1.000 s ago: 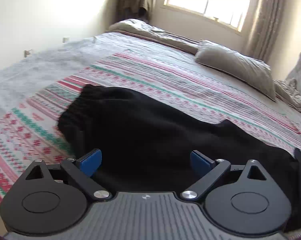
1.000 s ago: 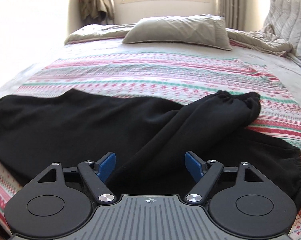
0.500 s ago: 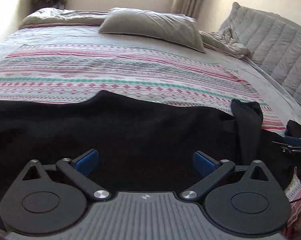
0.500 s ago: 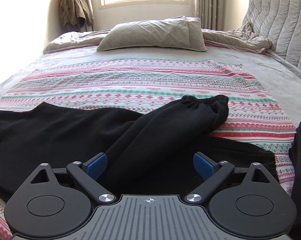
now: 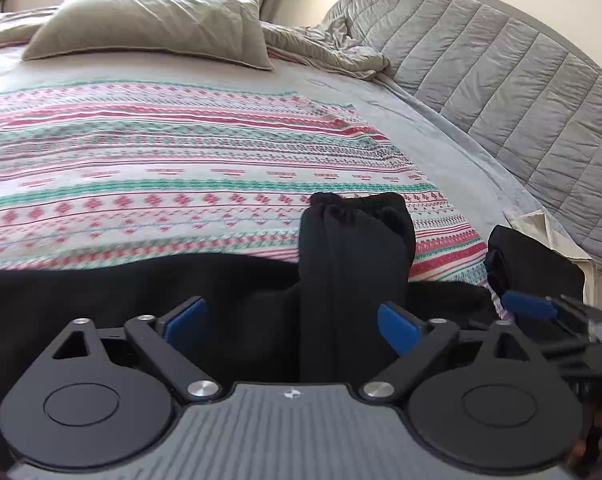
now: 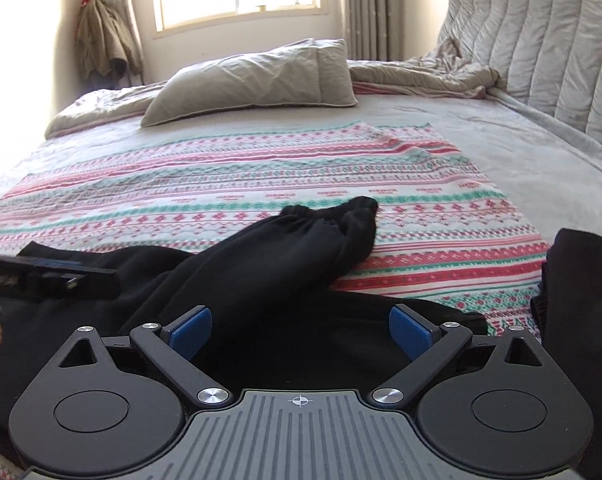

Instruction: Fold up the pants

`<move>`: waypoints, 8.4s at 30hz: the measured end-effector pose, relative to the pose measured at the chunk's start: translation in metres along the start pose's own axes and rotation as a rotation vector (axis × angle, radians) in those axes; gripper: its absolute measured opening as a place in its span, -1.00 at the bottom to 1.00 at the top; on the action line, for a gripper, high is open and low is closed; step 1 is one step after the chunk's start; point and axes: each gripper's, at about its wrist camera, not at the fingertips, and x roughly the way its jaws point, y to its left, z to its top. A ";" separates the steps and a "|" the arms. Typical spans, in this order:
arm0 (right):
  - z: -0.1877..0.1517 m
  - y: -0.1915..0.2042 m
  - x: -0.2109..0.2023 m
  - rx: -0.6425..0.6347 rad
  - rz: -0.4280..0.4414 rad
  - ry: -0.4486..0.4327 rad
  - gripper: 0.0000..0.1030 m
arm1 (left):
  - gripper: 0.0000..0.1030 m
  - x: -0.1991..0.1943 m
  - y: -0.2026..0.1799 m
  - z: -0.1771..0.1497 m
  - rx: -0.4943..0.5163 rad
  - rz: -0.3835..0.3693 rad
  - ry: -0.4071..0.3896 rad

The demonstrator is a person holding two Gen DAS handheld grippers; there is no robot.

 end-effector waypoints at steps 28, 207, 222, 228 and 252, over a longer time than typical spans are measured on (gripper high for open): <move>0.006 -0.087 -0.017 0.235 0.010 -0.064 0.89 | -0.71 0.043 -0.127 -0.056 0.226 -0.447 0.073; -0.068 -0.001 -0.030 -0.003 -0.042 0.118 0.84 | 1.00 -0.167 0.090 -0.130 0.027 0.404 -0.167; -0.087 -0.055 -0.040 0.159 -0.013 0.128 0.84 | 1.00 -0.149 0.075 -0.132 0.088 0.347 -0.125; -0.089 -0.075 -0.034 0.277 0.013 0.124 0.84 | 1.00 -0.143 0.074 -0.129 0.086 0.322 -0.120; -0.071 -0.040 -0.014 0.344 -0.153 -0.048 -0.68 | 1.00 -0.140 0.081 -0.120 -0.091 0.132 -0.126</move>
